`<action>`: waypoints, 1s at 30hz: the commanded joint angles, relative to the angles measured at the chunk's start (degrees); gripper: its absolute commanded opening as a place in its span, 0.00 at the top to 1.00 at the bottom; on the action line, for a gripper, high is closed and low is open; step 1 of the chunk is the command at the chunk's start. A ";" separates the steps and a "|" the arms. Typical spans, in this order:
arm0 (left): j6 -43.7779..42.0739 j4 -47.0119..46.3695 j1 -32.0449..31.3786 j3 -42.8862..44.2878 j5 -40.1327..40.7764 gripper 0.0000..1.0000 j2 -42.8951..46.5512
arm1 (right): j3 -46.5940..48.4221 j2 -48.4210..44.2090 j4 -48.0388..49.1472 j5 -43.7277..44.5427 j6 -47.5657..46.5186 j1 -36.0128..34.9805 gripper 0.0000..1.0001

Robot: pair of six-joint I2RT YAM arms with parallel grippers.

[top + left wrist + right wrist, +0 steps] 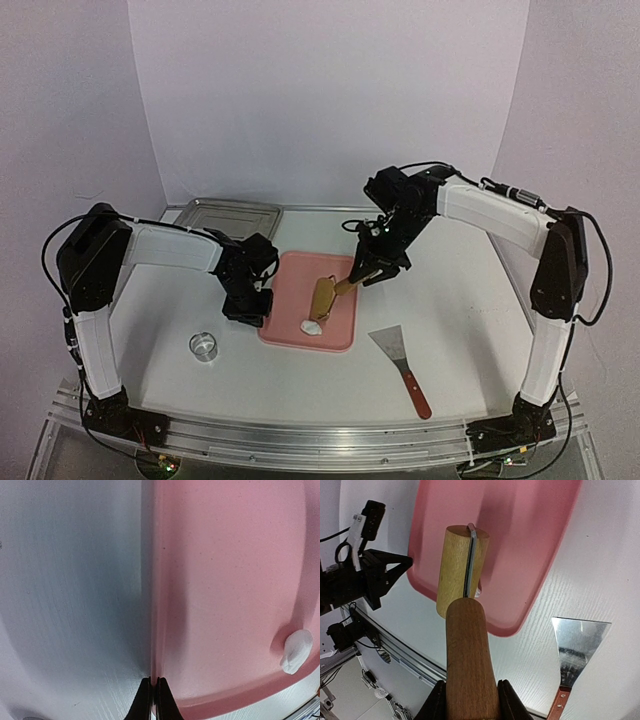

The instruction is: Roll out the dumpling wrappers from the dough

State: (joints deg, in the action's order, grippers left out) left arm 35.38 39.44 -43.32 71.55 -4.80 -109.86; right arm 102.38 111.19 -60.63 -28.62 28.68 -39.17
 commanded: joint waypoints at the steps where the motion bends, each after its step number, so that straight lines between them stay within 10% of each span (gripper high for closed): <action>1: -0.58 0.89 -0.44 0.30 0.41 1.00 1.35 | 0.56 -2.24 3.16 -7.83 -0.52 -0.13 1.00; 30: 1.48 2.93 -0.89 0.61 1.33 1.00 0.73 | -6.82 5.80 -2.04 1.90 -0.33 -0.12 1.00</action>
State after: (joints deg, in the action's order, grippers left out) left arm 36.10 39.57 -43.83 71.55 -4.32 -109.89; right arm 97.67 115.48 -55.39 -36.83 27.79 -39.21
